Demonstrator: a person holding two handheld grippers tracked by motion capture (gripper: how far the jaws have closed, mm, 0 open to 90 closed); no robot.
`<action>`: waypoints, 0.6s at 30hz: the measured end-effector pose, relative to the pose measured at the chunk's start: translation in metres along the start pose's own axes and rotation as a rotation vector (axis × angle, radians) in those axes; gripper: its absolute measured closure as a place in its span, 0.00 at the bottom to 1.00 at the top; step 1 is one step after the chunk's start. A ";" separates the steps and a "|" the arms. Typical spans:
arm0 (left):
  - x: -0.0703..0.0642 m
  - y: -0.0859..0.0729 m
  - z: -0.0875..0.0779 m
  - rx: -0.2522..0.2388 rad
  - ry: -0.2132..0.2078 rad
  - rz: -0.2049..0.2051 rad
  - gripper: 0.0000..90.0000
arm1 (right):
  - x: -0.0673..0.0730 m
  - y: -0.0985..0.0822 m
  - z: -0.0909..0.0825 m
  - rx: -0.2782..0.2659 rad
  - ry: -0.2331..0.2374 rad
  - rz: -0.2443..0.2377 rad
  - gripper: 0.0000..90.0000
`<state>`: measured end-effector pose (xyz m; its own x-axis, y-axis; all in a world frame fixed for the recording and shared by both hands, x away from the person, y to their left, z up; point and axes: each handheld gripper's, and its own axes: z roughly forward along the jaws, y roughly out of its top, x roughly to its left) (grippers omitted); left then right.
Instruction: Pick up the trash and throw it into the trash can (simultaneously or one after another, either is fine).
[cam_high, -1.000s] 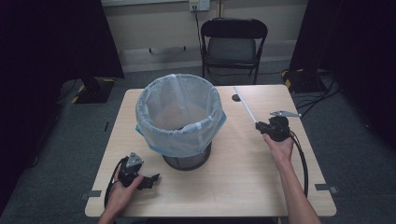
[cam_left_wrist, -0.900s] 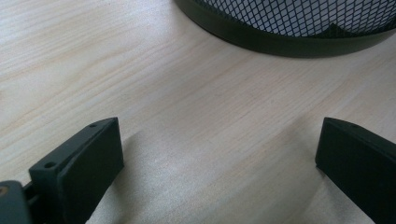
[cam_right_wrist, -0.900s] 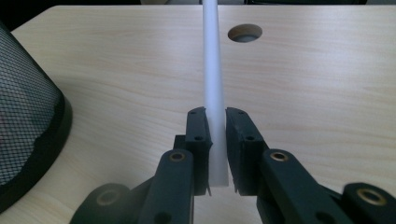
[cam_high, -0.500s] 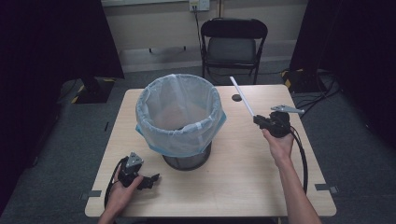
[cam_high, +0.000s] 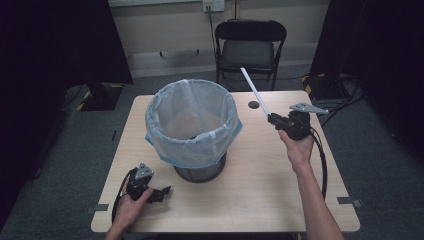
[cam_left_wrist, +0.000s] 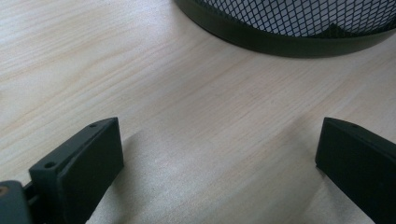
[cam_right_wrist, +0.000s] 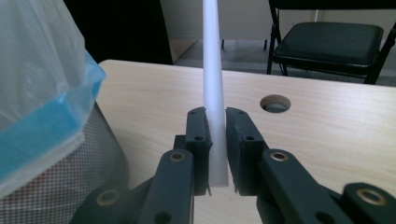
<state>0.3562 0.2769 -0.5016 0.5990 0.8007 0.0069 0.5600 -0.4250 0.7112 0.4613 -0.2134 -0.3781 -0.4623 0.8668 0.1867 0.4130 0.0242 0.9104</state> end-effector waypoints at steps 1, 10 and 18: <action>0.000 0.000 0.000 -0.002 -0.002 0.000 0.00 | 0.001 0.002 -0.001 -0.003 0.002 -0.001 0.89; 0.000 0.000 0.000 0.000 0.000 0.000 0.00 | 0.013 0.019 -0.007 -0.038 0.032 -0.021 0.89; 0.000 0.000 0.000 0.000 0.000 0.000 0.00 | 0.024 0.033 -0.015 -0.073 0.056 -0.048 0.89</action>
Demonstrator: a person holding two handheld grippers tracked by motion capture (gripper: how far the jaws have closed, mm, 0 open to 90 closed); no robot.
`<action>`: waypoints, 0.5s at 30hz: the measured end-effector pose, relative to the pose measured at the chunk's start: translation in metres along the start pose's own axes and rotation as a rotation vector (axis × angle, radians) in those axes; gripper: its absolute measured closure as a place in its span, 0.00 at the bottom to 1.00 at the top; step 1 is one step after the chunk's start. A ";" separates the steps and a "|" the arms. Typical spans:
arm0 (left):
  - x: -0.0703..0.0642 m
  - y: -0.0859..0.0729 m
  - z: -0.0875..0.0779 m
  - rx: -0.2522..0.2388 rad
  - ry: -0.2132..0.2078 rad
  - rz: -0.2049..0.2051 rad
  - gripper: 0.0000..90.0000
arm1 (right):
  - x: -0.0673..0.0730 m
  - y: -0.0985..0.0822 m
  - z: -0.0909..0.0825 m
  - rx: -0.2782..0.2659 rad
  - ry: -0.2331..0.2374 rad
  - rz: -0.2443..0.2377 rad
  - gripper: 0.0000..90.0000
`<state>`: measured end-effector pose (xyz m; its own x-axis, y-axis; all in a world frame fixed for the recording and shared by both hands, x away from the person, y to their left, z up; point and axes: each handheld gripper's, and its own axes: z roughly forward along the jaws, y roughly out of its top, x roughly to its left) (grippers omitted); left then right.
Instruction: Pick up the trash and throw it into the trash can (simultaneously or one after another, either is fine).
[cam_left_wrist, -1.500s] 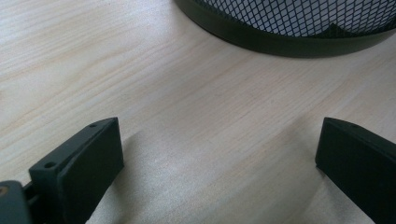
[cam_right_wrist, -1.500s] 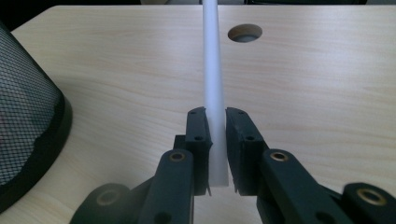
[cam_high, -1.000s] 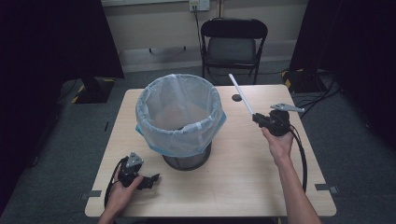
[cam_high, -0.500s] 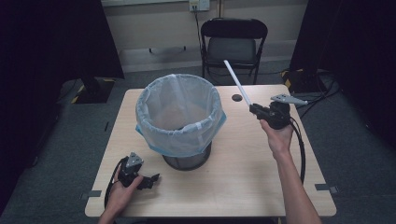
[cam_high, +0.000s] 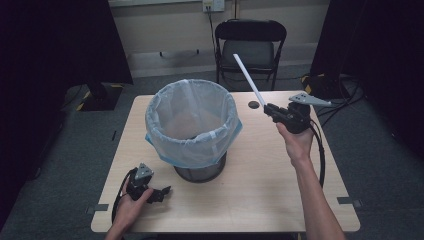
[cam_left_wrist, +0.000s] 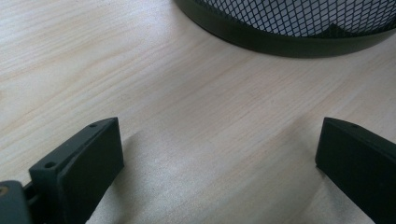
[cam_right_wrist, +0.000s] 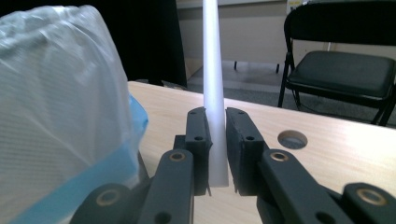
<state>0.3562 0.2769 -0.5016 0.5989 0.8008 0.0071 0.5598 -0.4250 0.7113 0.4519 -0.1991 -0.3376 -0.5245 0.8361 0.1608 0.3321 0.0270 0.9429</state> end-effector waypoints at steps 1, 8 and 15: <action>0.000 0.000 0.000 0.000 0.000 0.000 0.00 | 0.001 0.002 -0.001 -0.004 0.005 -0.004 0.89; 0.000 0.000 0.000 0.000 0.000 0.000 0.00 | 0.011 0.016 -0.002 -0.033 0.027 -0.022 0.89; 0.000 0.000 0.000 -0.001 -0.002 0.000 0.00 | 0.015 0.029 -0.002 -0.061 0.059 -0.019 0.89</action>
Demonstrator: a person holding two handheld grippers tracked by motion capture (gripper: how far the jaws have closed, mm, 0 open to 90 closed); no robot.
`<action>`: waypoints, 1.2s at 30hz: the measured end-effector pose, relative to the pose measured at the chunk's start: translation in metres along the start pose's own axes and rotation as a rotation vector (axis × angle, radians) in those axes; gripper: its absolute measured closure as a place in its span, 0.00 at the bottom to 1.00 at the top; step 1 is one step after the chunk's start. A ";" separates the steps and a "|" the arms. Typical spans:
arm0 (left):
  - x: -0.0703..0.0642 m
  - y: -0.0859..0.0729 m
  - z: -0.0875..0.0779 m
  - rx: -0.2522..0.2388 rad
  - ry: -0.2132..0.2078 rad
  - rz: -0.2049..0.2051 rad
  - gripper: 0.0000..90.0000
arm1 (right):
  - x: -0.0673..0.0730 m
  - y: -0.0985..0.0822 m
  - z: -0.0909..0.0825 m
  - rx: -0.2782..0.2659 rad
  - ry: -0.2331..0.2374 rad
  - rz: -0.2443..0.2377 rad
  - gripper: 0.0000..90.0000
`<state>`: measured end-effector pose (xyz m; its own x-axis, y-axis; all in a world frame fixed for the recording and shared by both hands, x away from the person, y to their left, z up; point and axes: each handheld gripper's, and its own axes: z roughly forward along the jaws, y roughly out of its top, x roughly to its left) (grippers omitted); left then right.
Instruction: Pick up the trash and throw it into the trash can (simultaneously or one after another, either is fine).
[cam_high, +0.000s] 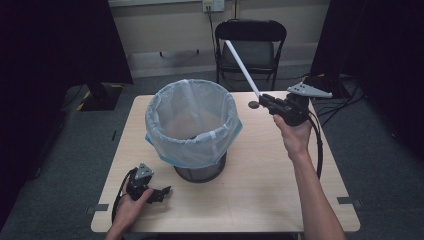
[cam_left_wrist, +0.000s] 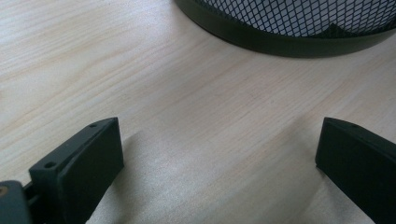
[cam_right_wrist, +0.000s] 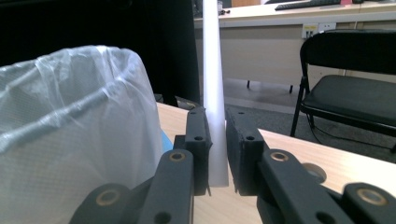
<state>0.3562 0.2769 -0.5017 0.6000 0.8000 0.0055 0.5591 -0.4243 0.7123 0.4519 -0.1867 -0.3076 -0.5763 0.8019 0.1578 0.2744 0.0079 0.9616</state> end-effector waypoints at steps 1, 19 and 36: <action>0.000 0.000 0.000 0.002 0.002 0.000 0.00 | 0.000 0.002 0.000 -0.003 0.006 0.002 0.89; 0.000 0.000 0.000 0.002 0.002 0.000 0.00 | 0.013 0.033 0.000 -0.049 0.078 -0.019 0.89; 0.000 0.000 0.000 0.000 0.001 0.000 0.00 | 0.042 0.061 0.012 -0.071 0.199 -0.036 0.89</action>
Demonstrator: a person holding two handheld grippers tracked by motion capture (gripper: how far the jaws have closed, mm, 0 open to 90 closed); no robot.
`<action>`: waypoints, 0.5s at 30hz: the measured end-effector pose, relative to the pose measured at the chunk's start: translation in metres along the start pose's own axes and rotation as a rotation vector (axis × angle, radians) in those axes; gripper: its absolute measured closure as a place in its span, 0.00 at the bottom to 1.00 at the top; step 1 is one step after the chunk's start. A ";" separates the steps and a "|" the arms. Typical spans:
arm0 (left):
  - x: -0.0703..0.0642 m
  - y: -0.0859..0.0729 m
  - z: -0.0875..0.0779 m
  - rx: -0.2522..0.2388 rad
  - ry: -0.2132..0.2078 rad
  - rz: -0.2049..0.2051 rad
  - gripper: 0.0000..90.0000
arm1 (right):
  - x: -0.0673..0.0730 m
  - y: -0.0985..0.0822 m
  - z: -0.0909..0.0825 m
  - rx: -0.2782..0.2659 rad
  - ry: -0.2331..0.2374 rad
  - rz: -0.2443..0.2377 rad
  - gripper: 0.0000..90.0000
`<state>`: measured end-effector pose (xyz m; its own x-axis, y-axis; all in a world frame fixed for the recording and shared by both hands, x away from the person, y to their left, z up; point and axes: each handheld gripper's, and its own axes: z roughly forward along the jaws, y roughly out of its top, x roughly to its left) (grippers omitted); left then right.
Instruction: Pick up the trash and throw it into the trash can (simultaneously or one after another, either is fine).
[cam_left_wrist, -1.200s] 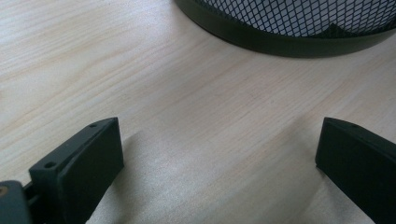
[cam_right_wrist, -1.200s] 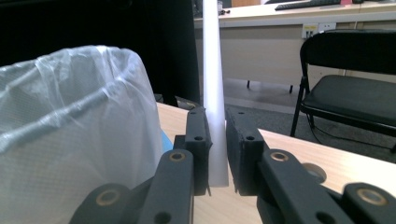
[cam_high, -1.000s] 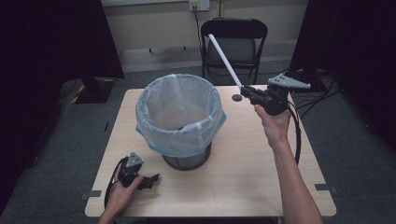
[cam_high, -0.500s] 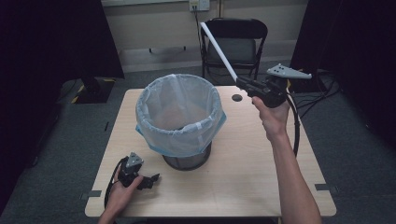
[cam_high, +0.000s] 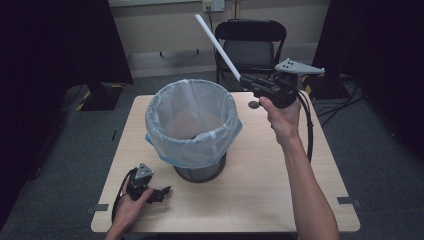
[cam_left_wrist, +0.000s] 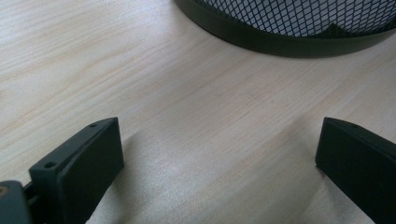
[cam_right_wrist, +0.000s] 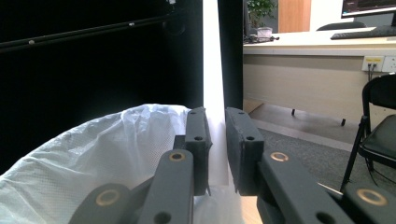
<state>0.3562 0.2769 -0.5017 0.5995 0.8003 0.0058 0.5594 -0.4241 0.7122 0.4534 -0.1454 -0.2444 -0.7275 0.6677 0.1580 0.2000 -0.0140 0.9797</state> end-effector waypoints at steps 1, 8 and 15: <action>0.000 0.000 0.000 0.001 0.001 0.000 0.00 | 0.002 0.001 0.001 -0.003 0.011 0.003 0.89; 0.000 0.000 0.000 0.001 0.001 0.000 0.00 | 0.017 0.009 0.011 -0.005 0.059 -0.018 0.89; 0.000 0.000 0.000 0.002 0.001 0.000 0.00 | 0.034 0.008 0.020 0.016 0.115 -0.040 0.89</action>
<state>0.3562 0.2769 -0.5016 0.5989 0.8008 0.0071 0.5603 -0.4253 0.7108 0.4433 -0.1079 -0.2339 -0.8055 0.5774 0.1331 0.1793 0.0234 0.9835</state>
